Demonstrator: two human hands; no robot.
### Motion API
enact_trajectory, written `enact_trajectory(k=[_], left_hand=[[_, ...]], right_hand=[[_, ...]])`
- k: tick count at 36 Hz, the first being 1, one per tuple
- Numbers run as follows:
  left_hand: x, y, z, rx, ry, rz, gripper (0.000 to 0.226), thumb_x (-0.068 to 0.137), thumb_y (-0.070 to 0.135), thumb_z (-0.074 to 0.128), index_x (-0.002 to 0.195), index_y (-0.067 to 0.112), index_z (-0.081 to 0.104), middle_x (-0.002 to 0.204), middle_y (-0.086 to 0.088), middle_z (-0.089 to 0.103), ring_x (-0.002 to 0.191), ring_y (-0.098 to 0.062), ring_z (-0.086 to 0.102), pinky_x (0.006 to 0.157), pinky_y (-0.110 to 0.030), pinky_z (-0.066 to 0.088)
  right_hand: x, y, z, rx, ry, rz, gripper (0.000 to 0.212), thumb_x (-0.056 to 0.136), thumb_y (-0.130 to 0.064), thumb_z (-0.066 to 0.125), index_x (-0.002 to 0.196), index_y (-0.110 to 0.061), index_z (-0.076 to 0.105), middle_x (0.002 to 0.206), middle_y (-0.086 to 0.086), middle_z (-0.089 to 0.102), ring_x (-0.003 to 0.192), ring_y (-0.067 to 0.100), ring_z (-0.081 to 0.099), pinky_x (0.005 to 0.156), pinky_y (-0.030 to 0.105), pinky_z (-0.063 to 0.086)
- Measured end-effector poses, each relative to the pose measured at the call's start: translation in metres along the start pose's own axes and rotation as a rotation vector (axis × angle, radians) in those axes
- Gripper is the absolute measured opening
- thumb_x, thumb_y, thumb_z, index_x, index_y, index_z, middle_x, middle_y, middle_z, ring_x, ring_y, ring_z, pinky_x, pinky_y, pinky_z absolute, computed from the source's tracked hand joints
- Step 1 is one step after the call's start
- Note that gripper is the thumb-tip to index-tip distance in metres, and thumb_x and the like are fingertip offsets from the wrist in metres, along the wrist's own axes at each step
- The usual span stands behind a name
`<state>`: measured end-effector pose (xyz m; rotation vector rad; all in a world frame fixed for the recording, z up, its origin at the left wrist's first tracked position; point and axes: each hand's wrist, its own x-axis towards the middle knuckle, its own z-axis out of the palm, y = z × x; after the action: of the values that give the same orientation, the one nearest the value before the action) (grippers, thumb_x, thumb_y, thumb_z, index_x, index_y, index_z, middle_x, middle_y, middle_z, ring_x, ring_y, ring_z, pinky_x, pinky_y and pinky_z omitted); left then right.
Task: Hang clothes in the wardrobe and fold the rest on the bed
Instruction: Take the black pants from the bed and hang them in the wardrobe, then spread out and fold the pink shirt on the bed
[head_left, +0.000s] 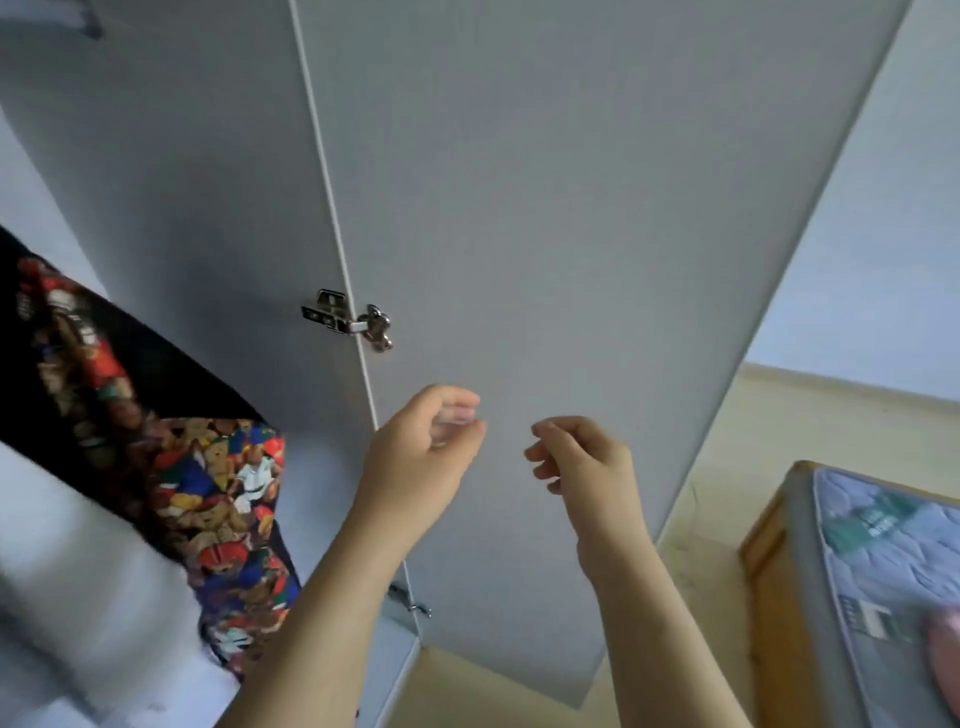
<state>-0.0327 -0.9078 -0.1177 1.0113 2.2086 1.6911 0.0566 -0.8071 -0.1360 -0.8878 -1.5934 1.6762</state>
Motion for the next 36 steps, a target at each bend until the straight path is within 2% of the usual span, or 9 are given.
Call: enact_trajectory(k=[3, 5, 8, 13, 18, 23, 28, 32, 36], left_hand=[[-0.018, 0.008, 0.054, -0.1, -0.105, -0.091, 0.021, 0.088, 0.013, 0.061, 0.083, 0.033, 0.062, 0.092, 0.009, 0.068, 0.089, -0.008, 0.065, 0.084, -0.028, 0.049], [-0.032, 0.017, 0.094, -0.129, -0.204, -0.117, 0.021, 0.088, 0.014, 0.061, 0.083, 0.033, 0.063, 0.09, 0.008, 0.069, 0.09, -0.012, 0.066, 0.085, -0.032, 0.051], [-0.051, 0.034, 0.154, -0.199, -0.348, -0.166, 0.019, 0.091, 0.012, 0.057, 0.082, 0.028, 0.063, 0.081, 0.008, 0.069, 0.084, -0.012, 0.067, 0.078, -0.029, 0.05], [-0.077, 0.055, 0.24, -0.289, -0.469, -0.249, 0.019, 0.093, 0.004, 0.051, 0.084, 0.017, 0.061, 0.077, 0.002, 0.064, 0.074, -0.012, 0.062, 0.064, -0.022, 0.045], [-0.1, 0.069, 0.313, -0.301, -0.614, -0.306, 0.022, 0.093, -0.001, 0.048, 0.079, 0.015, 0.057, 0.071, 0.0, 0.059, 0.05, 0.002, 0.056, 0.045, -0.011, 0.036], [-0.119, 0.071, 0.379, -0.244, -0.783, -0.339, 0.02, 0.092, 0.004, 0.049, 0.08, 0.017, 0.059, 0.072, 0.001, 0.061, 0.062, -0.009, 0.056, 0.054, -0.02, 0.04], [-0.135, 0.07, 0.437, -0.18, -0.961, -0.325, 0.021, 0.094, 0.003, 0.046, 0.081, 0.017, 0.056, 0.074, 0.001, 0.059, 0.062, -0.007, 0.055, 0.051, -0.018, 0.038], [-0.134, 0.061, 0.48, -0.136, -1.046, -0.298, 0.023, 0.092, 0.004, 0.048, 0.079, 0.019, 0.059, 0.076, 0.001, 0.063, 0.065, -0.009, 0.059, 0.057, -0.023, 0.042], [-0.12, 0.049, 0.53, -0.088, -1.122, -0.295, 0.024, 0.092, 0.003, 0.048, 0.078, 0.019, 0.06, 0.076, 0.0, 0.064, 0.066, -0.009, 0.06, 0.058, -0.025, 0.044]], right_hand=[[-0.008, 0.012, -0.059, 0.004, 0.066, 0.058, 0.016, 0.089, -0.009, 0.055, 0.076, -0.014, 0.063, 0.062, -0.002, 0.061, 0.053, 0.009, 0.051, 0.051, 0.015, 0.038], [-0.014, 0.019, -0.102, -0.002, 0.122, 0.087, 0.017, 0.089, -0.009, 0.055, 0.075, -0.014, 0.063, 0.062, -0.002, 0.061, 0.052, 0.009, 0.05, 0.052, 0.018, 0.037], [-0.022, 0.03, -0.165, 0.0, 0.24, 0.121, 0.018, 0.089, -0.009, 0.055, 0.074, -0.014, 0.063, 0.059, -0.003, 0.06, 0.049, 0.008, 0.049, 0.05, 0.018, 0.036], [-0.042, 0.046, -0.255, 0.009, 0.39, 0.166, 0.021, 0.088, -0.006, 0.056, 0.068, -0.013, 0.059, 0.057, -0.001, 0.058, 0.039, 0.003, 0.045, 0.042, 0.014, 0.032], [-0.07, 0.06, -0.326, 0.04, 0.542, 0.224, 0.023, 0.088, -0.004, 0.055, 0.068, -0.012, 0.058, 0.057, 0.001, 0.056, 0.042, 0.007, 0.045, 0.044, 0.018, 0.032], [-0.094, 0.077, -0.378, 0.082, 0.715, 0.273, 0.02, 0.089, -0.003, 0.054, 0.07, -0.01, 0.06, 0.059, 0.003, 0.056, 0.052, 0.014, 0.045, 0.047, 0.017, 0.035], [-0.107, 0.098, -0.415, 0.099, 0.821, 0.383, 0.017, 0.09, -0.007, 0.054, 0.075, -0.011, 0.06, 0.063, 0.003, 0.058, 0.049, 0.013, 0.045, 0.048, 0.021, 0.033], [-0.094, 0.109, -0.444, 0.106, 0.848, 0.455, 0.015, 0.09, -0.008, 0.053, 0.078, -0.011, 0.06, 0.062, 0.003, 0.058, 0.046, 0.012, 0.045, 0.045, 0.02, 0.032], [-0.067, 0.124, -0.474, 0.129, 0.933, 0.478, 0.013, 0.09, -0.008, 0.054, 0.08, -0.008, 0.063, 0.062, 0.005, 0.058, 0.051, 0.015, 0.047, 0.051, 0.022, 0.038]])
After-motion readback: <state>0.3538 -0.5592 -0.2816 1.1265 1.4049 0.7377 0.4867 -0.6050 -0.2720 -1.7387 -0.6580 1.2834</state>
